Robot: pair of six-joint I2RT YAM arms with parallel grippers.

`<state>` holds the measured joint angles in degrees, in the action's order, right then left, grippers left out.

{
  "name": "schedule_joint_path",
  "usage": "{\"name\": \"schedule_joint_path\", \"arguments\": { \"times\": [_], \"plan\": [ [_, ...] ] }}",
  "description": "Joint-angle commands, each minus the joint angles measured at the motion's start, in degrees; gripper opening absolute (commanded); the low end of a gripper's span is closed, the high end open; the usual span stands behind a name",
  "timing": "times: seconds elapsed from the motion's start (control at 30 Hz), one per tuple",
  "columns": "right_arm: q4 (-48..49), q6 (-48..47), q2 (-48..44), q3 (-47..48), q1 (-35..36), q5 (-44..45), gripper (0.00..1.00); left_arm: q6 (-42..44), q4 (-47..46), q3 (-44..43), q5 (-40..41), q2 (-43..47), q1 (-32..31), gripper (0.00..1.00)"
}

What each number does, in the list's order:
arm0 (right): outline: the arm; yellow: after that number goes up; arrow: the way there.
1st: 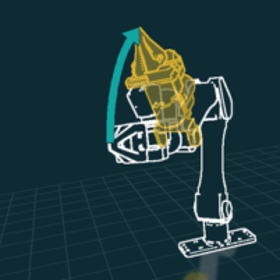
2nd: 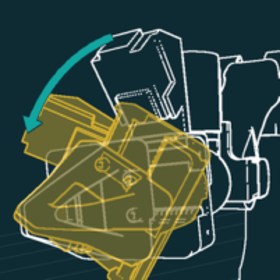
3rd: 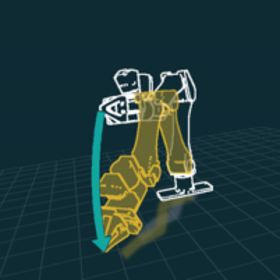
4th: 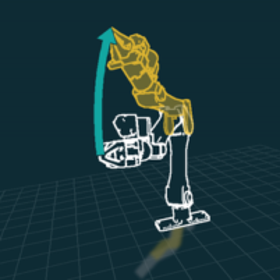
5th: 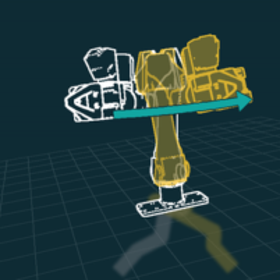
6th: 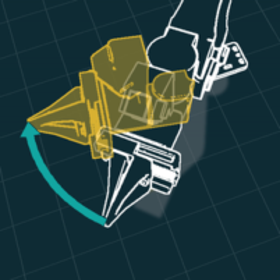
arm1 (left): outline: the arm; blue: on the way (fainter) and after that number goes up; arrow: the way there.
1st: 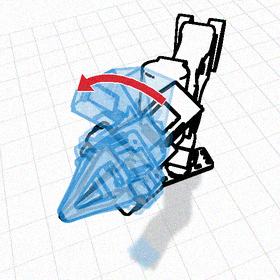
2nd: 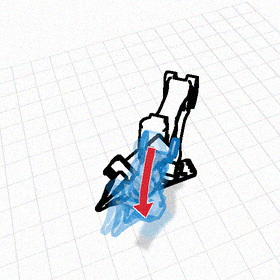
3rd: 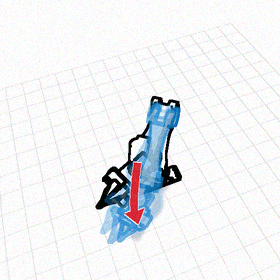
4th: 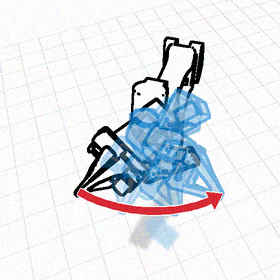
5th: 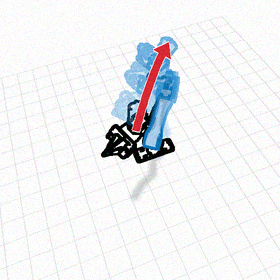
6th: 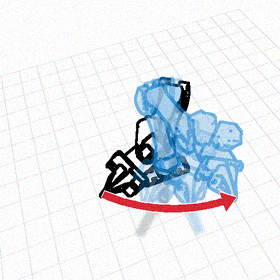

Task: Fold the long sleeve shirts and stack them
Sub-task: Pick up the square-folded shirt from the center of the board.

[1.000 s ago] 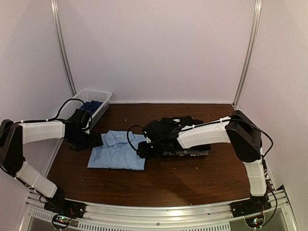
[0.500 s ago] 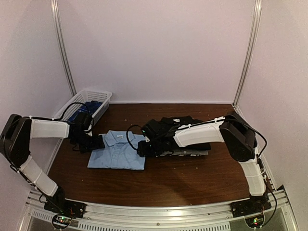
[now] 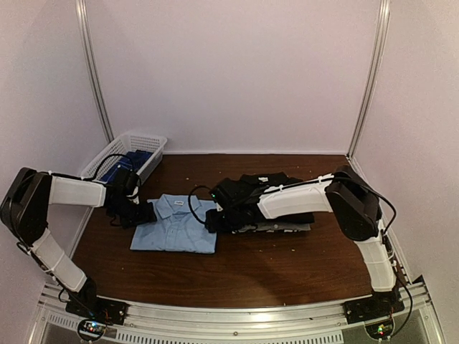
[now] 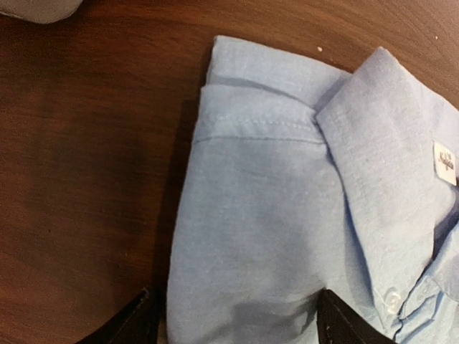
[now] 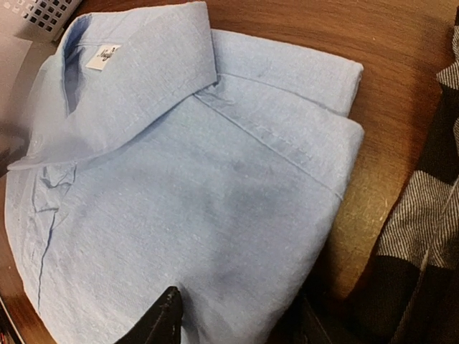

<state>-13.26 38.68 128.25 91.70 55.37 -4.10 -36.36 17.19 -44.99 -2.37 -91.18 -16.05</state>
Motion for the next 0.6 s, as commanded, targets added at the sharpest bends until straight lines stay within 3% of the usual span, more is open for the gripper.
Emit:
{"name": "schedule_joint_path", "arguments": {
  "times": [0.0,0.1,0.2,0.4,0.47,0.57],
  "plan": [
    [-1.5,-0.6,3.6,0.8,-0.3,-0.4,0.51,-0.4,-1.4,1.6,-1.3,-2.1,0.5,0.73],
    [-1.3,-0.5,4.0,1.6,-0.1,-1.4,0.46,-0.5,-1.5,1.7,-1.9,-1.8,0.5,0.6],
    [-1.6,-0.6,4.0,2.4,-0.1,-1.6,0.36,-0.6,-1.3,1.6,-2.5,-1.0,0.5,0.4],
    [-2.8,-1.4,3.2,4.9,-0.1,-2.4,0.09,-0.2,-0.3,0.3,-5.0,0.7,0.5,0.08],
    [-3.7,-1.7,3.2,6.4,-0.1,-2.6,0.01,0.0,0.4,-0.2,-5.5,1.8,0.4,0.0],
    [-4.9,-2.4,3.0,8.2,-0.1,-2.8,0.0,0.1,2.0,-1.3,-5.9,3.7,0.1,0.0]
  ]
}}
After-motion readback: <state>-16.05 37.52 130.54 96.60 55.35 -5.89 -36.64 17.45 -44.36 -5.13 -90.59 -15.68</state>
